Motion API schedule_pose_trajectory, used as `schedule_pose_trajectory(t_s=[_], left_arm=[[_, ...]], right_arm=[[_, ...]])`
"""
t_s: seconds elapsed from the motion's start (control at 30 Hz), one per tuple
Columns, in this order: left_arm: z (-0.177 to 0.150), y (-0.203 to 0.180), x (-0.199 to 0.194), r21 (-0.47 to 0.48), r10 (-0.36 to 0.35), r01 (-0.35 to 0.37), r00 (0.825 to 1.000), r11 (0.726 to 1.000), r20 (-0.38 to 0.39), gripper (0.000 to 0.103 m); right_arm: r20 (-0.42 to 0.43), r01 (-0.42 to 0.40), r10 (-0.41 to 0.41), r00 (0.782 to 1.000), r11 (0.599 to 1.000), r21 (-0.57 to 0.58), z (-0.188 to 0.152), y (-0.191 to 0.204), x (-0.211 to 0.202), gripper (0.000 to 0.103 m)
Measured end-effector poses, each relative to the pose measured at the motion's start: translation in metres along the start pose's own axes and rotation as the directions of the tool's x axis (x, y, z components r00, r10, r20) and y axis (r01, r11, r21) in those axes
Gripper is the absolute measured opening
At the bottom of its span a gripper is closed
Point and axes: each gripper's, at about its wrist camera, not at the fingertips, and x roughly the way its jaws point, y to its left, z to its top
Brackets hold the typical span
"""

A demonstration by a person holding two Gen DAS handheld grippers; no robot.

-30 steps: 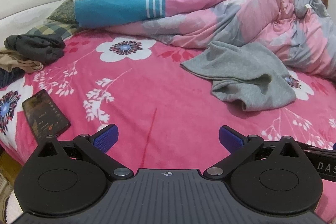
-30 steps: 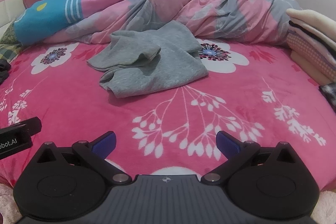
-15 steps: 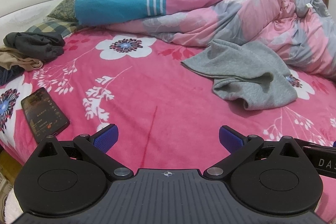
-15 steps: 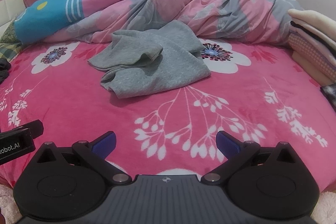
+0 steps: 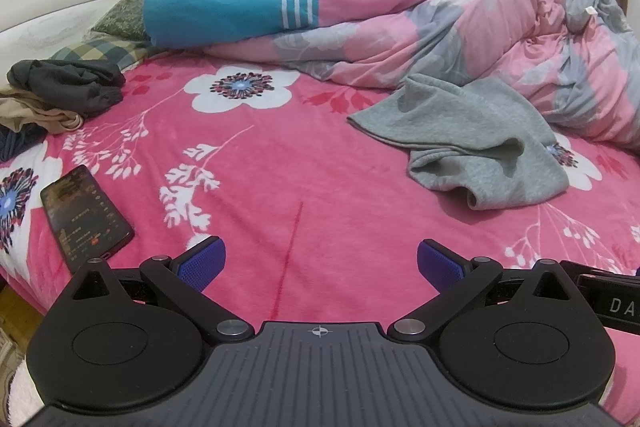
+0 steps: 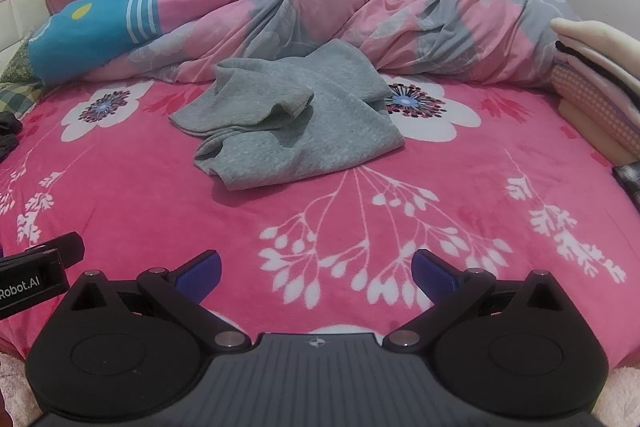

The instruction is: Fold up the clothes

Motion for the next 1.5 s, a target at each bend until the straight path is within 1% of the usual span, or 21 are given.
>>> schedule_pose_trajectory(t_s=[0.5, 0.63, 0.73, 0.87, 0.93, 1.03, 1.1, 1.17, 1.3, 1.4, 1.47, 1.5], left_arm=[[-0.002, 0.002, 0.005, -0.005, -0.007, 0.007, 1.000, 1.000, 0.002, 0.103], [0.001, 0.000, 0.011, -0.025, -0.041, 0.041, 0.999, 0.999, 0.002, 0.103], [0.005, 0.000, 0.017, -0.041, -0.080, 0.081, 0.997, 0.996, 0.017, 0.103], [0.012, -0.008, 0.029, -0.040, -0.130, 0.132, 0.991, 0.991, 0.044, 0.103], [0.018, -0.013, 0.037, -0.018, -0.164, 0.165, 0.984, 0.986, 0.066, 0.103], [0.027, -0.025, 0.050, 0.024, -0.215, 0.214, 0.971, 0.977, 0.103, 0.103], [0.035, -0.037, 0.060, 0.066, -0.264, 0.257, 0.957, 0.964, 0.122, 0.103], [0.042, -0.046, 0.073, 0.106, -0.316, 0.305, 0.941, 0.947, 0.123, 0.103], [0.051, -0.064, 0.104, 0.170, -0.405, 0.385, 0.909, 0.907, 0.100, 0.103], [0.052, -0.069, 0.124, 0.180, -0.427, 0.408, 0.901, 0.895, 0.078, 0.103], [0.051, -0.065, 0.134, 0.154, -0.435, 0.421, 0.898, 0.894, 0.072, 0.101], [0.051, -0.064, 0.139, 0.140, -0.438, 0.427, 0.896, 0.894, 0.069, 0.099]], right_arm=[[0.002, 0.008, -0.008, 1.000, 1.000, 0.001, 0.001, -0.002, 0.002, 0.103], [-0.003, -0.021, 0.021, 1.000, 0.999, 0.031, 0.001, -0.012, 0.007, 0.103], [-0.006, -0.047, 0.047, 0.999, 0.997, 0.057, 0.002, -0.020, 0.012, 0.103], [0.048, -0.069, 0.067, 0.997, 0.996, 0.054, 0.002, -0.032, 0.014, 0.103], [0.089, -0.083, 0.078, 0.993, 0.996, 0.045, 0.003, -0.038, 0.013, 0.103], [0.173, -0.098, 0.093, 0.980, 0.995, 0.020, 0.006, -0.047, 0.011, 0.103], [0.226, -0.108, 0.106, 0.968, 0.994, -0.005, 0.010, -0.054, 0.012, 0.103], [0.271, -0.117, 0.121, 0.955, 0.993, -0.031, 0.016, -0.060, 0.015, 0.103], [0.304, -0.111, 0.130, 0.944, 0.991, -0.080, 0.043, -0.069, 0.033, 0.103], [0.317, -0.154, 0.190, 0.929, 0.979, -0.134, 0.069, -0.069, 0.054, 0.103], [0.321, -0.181, 0.229, 0.919, 0.968, -0.172, 0.087, -0.068, 0.068, 0.103], [0.305, -0.187, 0.243, 0.921, 0.962, -0.201, 0.100, -0.063, 0.079, 0.103]])
